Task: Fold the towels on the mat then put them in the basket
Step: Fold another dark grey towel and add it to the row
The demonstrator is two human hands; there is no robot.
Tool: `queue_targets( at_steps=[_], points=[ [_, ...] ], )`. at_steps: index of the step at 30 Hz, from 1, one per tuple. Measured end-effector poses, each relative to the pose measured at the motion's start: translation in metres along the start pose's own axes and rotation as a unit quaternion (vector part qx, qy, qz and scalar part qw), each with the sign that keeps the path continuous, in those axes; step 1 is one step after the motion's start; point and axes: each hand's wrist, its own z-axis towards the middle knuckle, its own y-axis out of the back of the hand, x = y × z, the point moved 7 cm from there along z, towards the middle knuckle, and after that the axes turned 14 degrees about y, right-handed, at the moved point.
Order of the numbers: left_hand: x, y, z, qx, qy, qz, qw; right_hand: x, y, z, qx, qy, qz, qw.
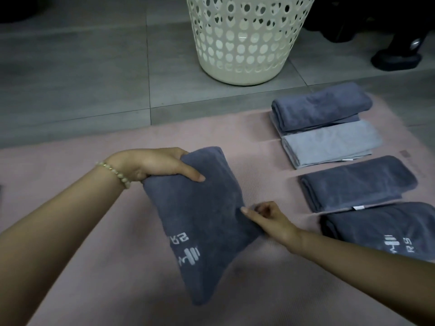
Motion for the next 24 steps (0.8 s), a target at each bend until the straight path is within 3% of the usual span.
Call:
queue_targets(
  at_steps=[4, 9, 11, 14, 17, 20, 22, 24],
  points=[
    [0.009, 0.003, -0.050, -0.027, -0.059, -0.155, 0.986, 0.009, -0.040, -0.013, 0.119, -0.123, 0.147, 0.974],
    [0.030, 0.014, -0.082, -0.098, -0.117, -0.277, 0.949, 0.044, -0.078, -0.014, 0.161, -0.172, 0.332, 0.913],
    [0.045, 0.022, -0.086, -0.116, -0.128, -0.322, 0.931, 0.059, -0.083, -0.016, 0.164, -0.172, 0.326, 0.915],
    [0.066, 0.033, -0.091, -0.135, -0.142, -0.362, 0.911, 0.076, -0.092, -0.011, 0.125, -0.096, 0.289, 0.944],
    [0.087, 0.048, -0.089, -0.187, -0.170, -0.385, 0.888, 0.100, -0.080, 0.007, 0.024, 0.067, 0.267, 0.961],
    [0.112, 0.060, -0.078, -0.245, -0.193, -0.392, 0.866, 0.122, -0.056, 0.012, -0.036, 0.215, 0.197, 0.956],
    [0.136, 0.051, -0.058, -0.279, -0.183, -0.355, 0.873, 0.114, -0.052, 0.007, -0.043, 0.245, 0.129, 0.960],
    [0.169, 0.025, -0.027, -0.290, -0.117, -0.343, 0.886, 0.083, -0.054, 0.002, -0.050, 0.223, 0.032, 0.973]
  ],
)
